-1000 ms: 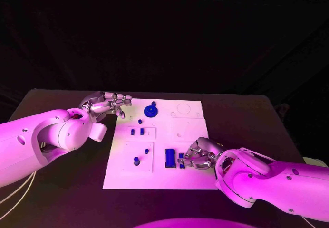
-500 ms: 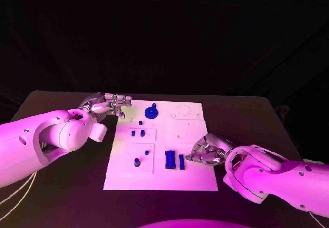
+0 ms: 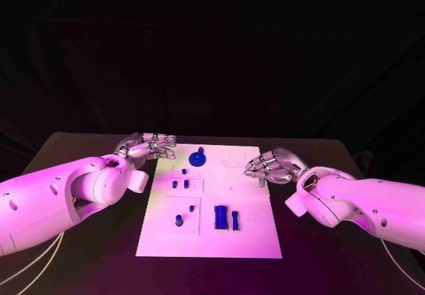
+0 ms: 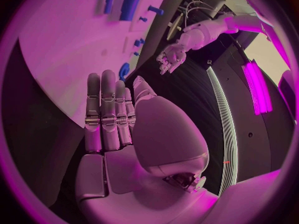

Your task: Assemble the parts on the task board

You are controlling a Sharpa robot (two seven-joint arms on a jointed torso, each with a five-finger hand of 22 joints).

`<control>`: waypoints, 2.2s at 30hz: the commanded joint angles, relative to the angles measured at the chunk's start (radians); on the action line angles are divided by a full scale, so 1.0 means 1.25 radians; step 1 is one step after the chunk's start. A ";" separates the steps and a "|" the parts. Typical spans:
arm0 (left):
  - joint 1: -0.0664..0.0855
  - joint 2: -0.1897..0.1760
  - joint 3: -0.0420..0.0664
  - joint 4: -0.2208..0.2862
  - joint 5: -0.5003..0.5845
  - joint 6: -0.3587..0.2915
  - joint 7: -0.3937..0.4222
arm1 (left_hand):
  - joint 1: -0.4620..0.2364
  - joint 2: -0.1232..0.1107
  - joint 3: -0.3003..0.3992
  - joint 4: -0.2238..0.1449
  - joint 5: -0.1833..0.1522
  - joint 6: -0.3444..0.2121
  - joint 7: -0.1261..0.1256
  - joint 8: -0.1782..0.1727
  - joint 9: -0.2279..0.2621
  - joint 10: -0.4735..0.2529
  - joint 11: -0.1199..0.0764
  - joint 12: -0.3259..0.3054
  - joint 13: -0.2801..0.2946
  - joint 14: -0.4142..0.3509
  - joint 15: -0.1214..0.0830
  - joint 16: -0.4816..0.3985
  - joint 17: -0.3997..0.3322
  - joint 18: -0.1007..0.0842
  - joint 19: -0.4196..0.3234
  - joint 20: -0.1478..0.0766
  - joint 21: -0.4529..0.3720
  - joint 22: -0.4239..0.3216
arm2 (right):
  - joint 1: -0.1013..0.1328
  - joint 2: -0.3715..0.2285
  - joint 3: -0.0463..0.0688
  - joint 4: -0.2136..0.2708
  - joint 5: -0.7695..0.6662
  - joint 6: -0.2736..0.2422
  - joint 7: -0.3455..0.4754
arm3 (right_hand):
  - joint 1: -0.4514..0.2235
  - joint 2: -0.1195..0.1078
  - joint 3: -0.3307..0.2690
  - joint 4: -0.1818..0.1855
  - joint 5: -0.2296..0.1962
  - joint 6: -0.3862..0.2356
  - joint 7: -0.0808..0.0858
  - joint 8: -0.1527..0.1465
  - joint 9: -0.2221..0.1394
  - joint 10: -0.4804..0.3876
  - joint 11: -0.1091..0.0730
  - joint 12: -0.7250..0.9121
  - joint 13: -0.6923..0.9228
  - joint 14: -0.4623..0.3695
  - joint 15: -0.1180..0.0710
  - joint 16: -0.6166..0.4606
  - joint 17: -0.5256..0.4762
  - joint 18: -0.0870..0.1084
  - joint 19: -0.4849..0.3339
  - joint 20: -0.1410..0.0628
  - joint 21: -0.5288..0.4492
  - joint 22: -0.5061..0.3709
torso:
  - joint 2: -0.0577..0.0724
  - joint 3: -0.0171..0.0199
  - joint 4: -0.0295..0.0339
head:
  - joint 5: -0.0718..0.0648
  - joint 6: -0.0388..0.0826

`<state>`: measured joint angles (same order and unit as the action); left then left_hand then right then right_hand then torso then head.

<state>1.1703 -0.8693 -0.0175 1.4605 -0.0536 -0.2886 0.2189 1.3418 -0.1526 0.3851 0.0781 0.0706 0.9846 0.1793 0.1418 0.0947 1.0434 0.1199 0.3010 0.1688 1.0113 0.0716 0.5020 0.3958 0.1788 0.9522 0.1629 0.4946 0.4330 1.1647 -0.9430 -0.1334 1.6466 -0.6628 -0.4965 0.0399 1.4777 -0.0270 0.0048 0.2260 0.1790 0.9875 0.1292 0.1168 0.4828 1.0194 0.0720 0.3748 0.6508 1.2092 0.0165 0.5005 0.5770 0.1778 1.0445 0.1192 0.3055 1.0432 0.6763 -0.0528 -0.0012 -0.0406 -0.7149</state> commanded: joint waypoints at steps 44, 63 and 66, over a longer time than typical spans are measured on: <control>-0.096 0.072 0.014 0.087 0.043 -0.385 0.241 | -0.800 0.122 -0.308 -0.063 -0.056 -0.601 -0.143 -0.113 -0.076 -0.640 -0.096 -0.241 -0.135 -0.631 -0.057 -0.402 -0.317 -0.143 -0.600 -0.072 -0.396 -0.346 | -0.092 0.130 0.107 -0.061 0.530 -0.219 0.384 | -0.889 0.022 -0.004 -0.181 -0.143 -0.597 -0.103 -0.093 -0.386 -0.605 -0.058 -0.300 -0.521 -0.757 -0.013 -0.400 -0.462 -0.142 -0.675 -0.095 -0.244 -0.727 | -0.106 0.0423 0.0009 | 0.032 0.092; -0.096 0.071 0.014 0.088 0.043 -0.385 0.241 | -0.950 0.122 -0.308 -0.063 -0.056 -0.704 -0.143 -0.113 -0.076 -0.748 -0.096 -0.241 -0.135 -0.730 -0.057 -0.402 -0.317 -0.143 -0.688 -0.130 -0.396 -0.346 | -0.092 0.130 0.107 -0.061 0.530 -0.219 0.384 | -1.051 0.022 -0.004 -0.181 -0.143 -0.704 -0.103 -0.093 -0.386 -0.721 -0.058 -0.300 -0.521 -0.873 -0.013 -0.400 -0.462 -0.142 -0.762 -0.095 -0.244 -0.835 | -0.106 0.0423 0.0009 | 0.032 0.092; -0.096 0.071 0.014 0.088 0.043 -0.385 0.241 | -0.965 0.122 -0.308 -0.063 -0.056 -0.713 -0.143 -0.113 -0.076 -0.758 -0.096 -0.241 -0.135 -0.737 -0.057 -0.402 -0.317 -0.143 -0.695 -0.130 -0.396 -0.346 | -0.092 0.130 0.107 -0.061 0.530 -0.219 0.384 | -1.065 0.022 -0.004 -0.181 -0.143 -0.714 -0.103 -0.093 -0.386 -0.732 -0.058 -0.300 -0.521 -0.884 -0.013 -0.400 -0.462 -0.142 -0.769 -0.095 -0.244 -0.835 | -0.106 0.0423 0.0009 | 0.032 0.092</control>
<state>1.0496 -0.7811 -0.0011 1.5671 0.0112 -0.7641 0.4991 0.1835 0.0002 0.0051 0.0002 0.0050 0.1266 0.0004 0.0067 0.0016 0.1338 -0.0002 0.0058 0.0012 0.1199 0.0002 0.0066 0.0011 0.0073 0.1115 0.0022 0.0062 0.0010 1.0505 -0.7801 -0.0005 1.5684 0.0023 -0.7693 0.5027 0.1961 0.0003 0.0003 0.0039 0.0049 0.1313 -0.0009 0.0032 0.0018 0.1407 0.0002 0.0038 0.0016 0.1402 0.0000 0.0038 0.0015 0.0215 0.1124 0.0023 0.0048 0.0336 0.5442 0.0001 0.0000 0.0000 -0.6000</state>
